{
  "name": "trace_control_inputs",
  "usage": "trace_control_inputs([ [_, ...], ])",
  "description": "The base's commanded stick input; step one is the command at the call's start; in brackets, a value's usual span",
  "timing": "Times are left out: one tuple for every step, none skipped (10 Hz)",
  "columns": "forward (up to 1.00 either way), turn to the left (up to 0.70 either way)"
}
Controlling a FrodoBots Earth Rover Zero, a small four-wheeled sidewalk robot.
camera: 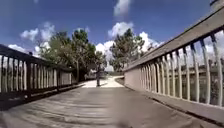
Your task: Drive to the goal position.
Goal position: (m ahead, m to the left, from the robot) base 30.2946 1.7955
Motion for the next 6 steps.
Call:
trace_control_inputs([
  [0.7, 0.0],
  [0.7, 0.0],
  [0.7, 0.0],
  [0.7, 0.0],
  [0.7, 0.0],
  [0.7, 0.0],
])
